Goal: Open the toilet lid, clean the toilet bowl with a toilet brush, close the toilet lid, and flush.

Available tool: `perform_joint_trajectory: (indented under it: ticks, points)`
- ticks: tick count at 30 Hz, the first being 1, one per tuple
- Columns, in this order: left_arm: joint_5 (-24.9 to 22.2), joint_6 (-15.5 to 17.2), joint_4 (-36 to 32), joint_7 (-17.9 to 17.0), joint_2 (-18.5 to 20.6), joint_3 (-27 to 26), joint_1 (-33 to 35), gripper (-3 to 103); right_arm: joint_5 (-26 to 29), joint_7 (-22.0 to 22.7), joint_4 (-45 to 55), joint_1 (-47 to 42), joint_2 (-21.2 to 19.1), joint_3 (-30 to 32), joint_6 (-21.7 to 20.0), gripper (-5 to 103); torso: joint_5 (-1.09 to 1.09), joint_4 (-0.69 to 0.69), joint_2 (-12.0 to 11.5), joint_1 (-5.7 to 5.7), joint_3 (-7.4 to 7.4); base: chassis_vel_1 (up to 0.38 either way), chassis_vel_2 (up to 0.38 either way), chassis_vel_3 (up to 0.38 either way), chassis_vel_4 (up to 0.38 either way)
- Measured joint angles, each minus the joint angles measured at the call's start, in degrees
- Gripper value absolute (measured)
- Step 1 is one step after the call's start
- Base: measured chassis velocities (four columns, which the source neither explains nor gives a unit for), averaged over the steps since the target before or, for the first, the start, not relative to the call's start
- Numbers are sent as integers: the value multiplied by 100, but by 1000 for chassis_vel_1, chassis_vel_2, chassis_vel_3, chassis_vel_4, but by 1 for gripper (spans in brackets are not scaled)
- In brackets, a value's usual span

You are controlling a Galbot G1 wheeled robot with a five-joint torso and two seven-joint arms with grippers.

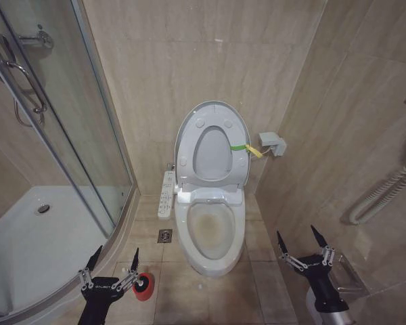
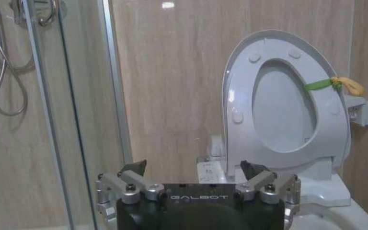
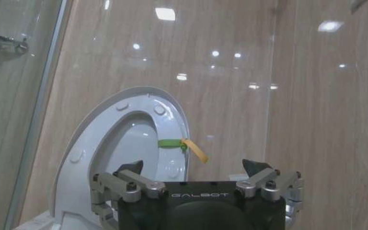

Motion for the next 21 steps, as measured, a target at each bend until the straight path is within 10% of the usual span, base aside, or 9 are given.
perform_joint_trajectory:
  ticks: [21]
  points:
    - [2, 0, -1, -3, 0, 0, 0, 99, 0, 0, 0, 0, 0, 0, 0, 100, 0, 0, 0, 0, 0, 0, 0, 0, 0]
